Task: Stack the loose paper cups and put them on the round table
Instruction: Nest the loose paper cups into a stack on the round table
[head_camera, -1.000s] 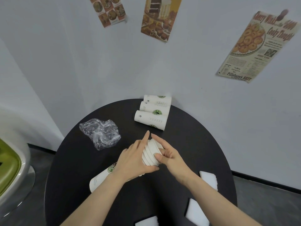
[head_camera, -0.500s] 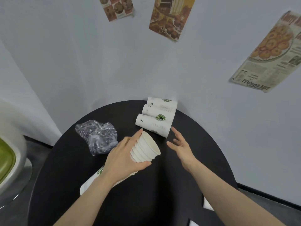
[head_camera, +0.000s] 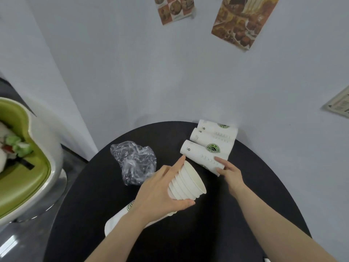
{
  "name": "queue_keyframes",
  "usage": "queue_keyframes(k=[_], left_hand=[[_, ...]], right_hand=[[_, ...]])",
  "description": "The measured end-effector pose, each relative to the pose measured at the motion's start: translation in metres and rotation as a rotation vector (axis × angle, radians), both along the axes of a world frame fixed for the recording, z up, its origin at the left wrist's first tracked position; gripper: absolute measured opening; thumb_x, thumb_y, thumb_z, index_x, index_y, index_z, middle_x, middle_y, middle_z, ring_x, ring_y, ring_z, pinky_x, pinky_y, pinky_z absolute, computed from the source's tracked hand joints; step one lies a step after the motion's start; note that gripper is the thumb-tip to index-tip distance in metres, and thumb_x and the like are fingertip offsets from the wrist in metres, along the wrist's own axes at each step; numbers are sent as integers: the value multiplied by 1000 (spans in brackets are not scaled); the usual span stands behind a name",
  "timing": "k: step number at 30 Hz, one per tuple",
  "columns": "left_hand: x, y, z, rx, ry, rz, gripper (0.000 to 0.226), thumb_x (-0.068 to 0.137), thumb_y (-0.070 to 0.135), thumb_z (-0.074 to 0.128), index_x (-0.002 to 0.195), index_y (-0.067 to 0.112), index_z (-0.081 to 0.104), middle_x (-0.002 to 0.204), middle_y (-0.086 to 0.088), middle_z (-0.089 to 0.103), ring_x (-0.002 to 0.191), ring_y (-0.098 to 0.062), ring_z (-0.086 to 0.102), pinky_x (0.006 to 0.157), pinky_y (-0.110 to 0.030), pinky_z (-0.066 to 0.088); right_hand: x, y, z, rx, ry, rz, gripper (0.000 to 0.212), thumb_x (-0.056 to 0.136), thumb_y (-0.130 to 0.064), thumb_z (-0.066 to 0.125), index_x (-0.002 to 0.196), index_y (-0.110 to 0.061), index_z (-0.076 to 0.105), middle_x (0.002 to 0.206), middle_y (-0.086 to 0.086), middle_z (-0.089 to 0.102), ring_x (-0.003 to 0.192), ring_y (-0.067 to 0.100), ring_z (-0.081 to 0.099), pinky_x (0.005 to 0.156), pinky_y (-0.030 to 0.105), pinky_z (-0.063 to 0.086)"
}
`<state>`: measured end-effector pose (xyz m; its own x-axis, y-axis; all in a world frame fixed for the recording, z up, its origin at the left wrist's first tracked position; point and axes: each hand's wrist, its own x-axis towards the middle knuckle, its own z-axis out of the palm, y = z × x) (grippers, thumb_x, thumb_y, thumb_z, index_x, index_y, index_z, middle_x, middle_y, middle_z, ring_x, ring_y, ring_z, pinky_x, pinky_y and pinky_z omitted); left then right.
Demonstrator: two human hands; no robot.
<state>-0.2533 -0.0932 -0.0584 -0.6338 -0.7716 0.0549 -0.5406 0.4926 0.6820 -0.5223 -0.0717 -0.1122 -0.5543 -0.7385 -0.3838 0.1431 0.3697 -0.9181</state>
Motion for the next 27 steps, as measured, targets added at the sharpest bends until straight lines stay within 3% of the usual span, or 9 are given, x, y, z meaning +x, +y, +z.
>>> queue_keyframes(k=[2, 5, 9, 13, 17, 22, 27], left_hand=[[-1, 2, -2, -9, -2, 5, 105, 59, 80, 57, 136, 67, -12, 117, 28, 38, 102, 8, 41, 81, -14, 32], [-2, 5, -3, -18, -16, -16, 105, 59, 80, 56, 137, 66, -12, 118, 28, 38, 100, 10, 38, 76, -10, 32], [-5, 12, -6, -31, -49, -42, 105, 59, 81, 56, 137, 66, -13, 119, 29, 37, 99, 10, 37, 77, -13, 32], [-4, 20, -8, -25, -55, -71, 104, 59, 80, 55, 137, 66, -13, 120, 27, 38, 106, 6, 42, 83, -19, 36], [-1, 27, -4, -4, -42, -73, 102, 59, 77, 58, 135, 68, -10, 117, 27, 39, 105, 4, 44, 80, -20, 36], [7, 27, 0, 15, -13, -70, 103, 60, 73, 63, 133, 71, -10, 113, 26, 39, 104, 6, 42, 77, -18, 34], [10, 29, 6, 50, 14, -74, 103, 64, 69, 68, 133, 71, -8, 110, 26, 39, 104, 3, 45, 84, -24, 41]], right_hand=[[3, 0, 1, 11, 17, -28, 45, 85, 13, 55, 106, -25, 68, 127, 8, 60, 104, 13, 58, 81, 18, 45], [4, 6, 6, -17, -17, -78, 47, 86, 16, 52, 111, -22, 66, 128, 10, 61, 116, 20, 57, 96, 29, 46], [3, 23, 24, -41, -40, -116, 49, 86, 15, 54, 122, -19, 61, 124, 13, 62, 116, 26, 58, 90, 33, 51], [4, 50, 47, -39, -8, -104, 54, 87, 11, 56, 126, -27, 58, 122, 12, 62, 113, 28, 60, 97, 48, 46], [9, 78, 69, -84, 31, -96, 63, 86, 13, 55, 130, -31, 53, 118, 11, 65, 116, 27, 58, 103, 45, 45], [20, 102, 95, -184, 79, -119, 62, 87, 15, 51, 134, -26, 51, 105, 8, 70, 115, 29, 60, 105, 49, 42], [30, 116, 116, -280, 132, -140, 59, 86, 16, 51, 124, -29, 55, 98, 6, 71, 106, 28, 62, 105, 53, 41]])
